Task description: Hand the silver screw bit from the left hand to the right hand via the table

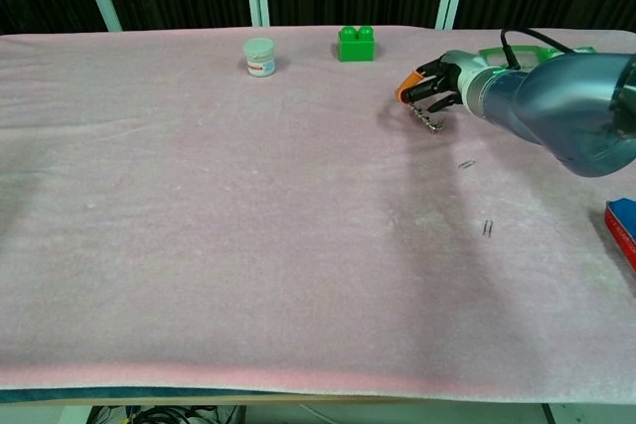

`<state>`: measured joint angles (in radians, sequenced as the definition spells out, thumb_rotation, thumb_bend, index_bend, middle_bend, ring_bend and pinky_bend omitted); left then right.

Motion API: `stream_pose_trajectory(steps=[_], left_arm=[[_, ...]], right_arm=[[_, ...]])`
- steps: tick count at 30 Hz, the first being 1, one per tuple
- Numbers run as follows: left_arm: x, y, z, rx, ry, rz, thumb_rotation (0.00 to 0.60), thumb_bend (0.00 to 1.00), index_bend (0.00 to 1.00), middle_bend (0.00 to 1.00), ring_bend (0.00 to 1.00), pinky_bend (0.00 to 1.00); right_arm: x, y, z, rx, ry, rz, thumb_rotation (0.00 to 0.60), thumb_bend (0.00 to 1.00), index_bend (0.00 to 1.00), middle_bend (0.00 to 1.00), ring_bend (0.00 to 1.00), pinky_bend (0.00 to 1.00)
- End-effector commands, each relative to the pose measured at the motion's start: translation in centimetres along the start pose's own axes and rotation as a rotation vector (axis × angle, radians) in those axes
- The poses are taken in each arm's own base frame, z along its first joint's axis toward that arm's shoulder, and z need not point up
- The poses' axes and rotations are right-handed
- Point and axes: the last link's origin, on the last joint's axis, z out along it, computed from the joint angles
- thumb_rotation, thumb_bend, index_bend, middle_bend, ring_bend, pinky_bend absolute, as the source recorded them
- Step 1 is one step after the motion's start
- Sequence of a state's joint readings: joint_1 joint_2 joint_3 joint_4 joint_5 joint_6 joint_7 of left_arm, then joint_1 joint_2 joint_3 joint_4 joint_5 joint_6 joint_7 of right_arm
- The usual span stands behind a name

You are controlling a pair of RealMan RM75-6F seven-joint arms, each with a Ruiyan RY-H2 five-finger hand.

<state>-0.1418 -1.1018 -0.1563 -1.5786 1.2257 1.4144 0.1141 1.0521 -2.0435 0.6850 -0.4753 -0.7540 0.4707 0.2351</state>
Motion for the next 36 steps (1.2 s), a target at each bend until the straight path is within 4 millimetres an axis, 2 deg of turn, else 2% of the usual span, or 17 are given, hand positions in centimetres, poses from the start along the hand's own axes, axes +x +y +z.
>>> stream_pose_trajectory(steps=[1, 8, 15, 20, 27, 36], left_arm=[[0.0, 0.0, 0.0, -0.001, -0.001, 0.001, 0.600, 0.31, 0.28, 0.03, 0.00, 0.00], [-0.1, 0.2, -0.1, -0.012, -0.006, 0.005, 0.600, 0.31, 0.28, 0.03, 0.00, 0.00], [-0.1, 0.5, -0.3, -0.023, -0.004, 0.006, 0.600, 0.31, 0.28, 0.03, 0.00, 0.00], [0.0, 0.5, -0.5, -0.028, -0.002, 0.007, 0.600, 0.31, 0.28, 0.03, 0.00, 0.00], [-0.1, 0.6, -0.6, -0.033, -0.001, 0.007, 0.600, 0.31, 0.28, 0.03, 0.00, 0.00], [-0.1, 0.7, -0.7, -0.034, 0.004, 0.011, 0.600, 0.31, 0.28, 0.03, 0.00, 0.00]], right_arm=[[0.3, 0.0, -0.1, 0.010, 0.001, -0.003, 0.600, 0.37, 0.63, 0.03, 0.09, 0.20], [2.4, -0.1, -1.2, 0.076, 0.024, -0.061, 0.600, 0.37, 0.63, 0.03, 0.09, 0.20], [4.3, 1.0, -4.5, 0.101, 0.030, -0.066, 0.600, 0.37, 0.63, 0.03, 0.09, 0.20], [4.7, 2.1, -6.8, 0.086, 0.028, -0.071, 0.600, 0.37, 0.63, 0.03, 0.09, 0.20], [4.8, 3.1, -8.9, 0.091, 0.051, -0.079, 0.600, 0.37, 0.65, 0.03, 0.09, 0.19], [4.2, 4.9, -9.3, 0.082, 0.052, -0.064, 0.600, 0.37, 0.65, 0.04, 0.09, 0.22]])
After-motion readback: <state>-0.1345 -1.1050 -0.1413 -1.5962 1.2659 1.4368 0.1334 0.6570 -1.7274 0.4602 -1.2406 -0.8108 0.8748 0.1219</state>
